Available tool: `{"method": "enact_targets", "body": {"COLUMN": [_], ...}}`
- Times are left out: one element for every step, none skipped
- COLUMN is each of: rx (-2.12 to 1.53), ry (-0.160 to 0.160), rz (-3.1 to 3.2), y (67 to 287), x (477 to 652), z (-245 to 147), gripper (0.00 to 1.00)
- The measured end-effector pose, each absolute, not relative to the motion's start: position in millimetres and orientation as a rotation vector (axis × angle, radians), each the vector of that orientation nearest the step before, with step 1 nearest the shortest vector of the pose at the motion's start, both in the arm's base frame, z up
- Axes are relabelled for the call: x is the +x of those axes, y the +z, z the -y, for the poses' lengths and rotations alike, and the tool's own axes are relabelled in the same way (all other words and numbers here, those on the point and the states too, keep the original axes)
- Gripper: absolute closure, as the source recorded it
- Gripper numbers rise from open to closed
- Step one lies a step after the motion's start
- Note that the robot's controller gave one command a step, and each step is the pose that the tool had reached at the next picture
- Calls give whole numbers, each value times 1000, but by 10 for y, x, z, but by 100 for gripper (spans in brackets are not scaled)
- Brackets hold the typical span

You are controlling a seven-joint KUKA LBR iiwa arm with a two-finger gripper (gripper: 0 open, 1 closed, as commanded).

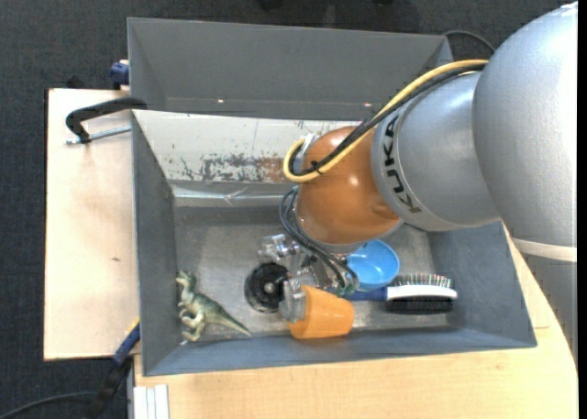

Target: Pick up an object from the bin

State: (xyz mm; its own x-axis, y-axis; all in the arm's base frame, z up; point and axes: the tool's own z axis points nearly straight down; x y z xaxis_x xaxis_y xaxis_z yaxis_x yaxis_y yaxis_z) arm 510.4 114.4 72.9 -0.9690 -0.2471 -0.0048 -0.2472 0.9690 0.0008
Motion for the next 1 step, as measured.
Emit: {"method": "enact_targets", "body": {"rx": [-595], "ry": [2], "rz": [-3070], "y": [2040], "x": [5129], "z": [-1174], "gripper": [100]}}
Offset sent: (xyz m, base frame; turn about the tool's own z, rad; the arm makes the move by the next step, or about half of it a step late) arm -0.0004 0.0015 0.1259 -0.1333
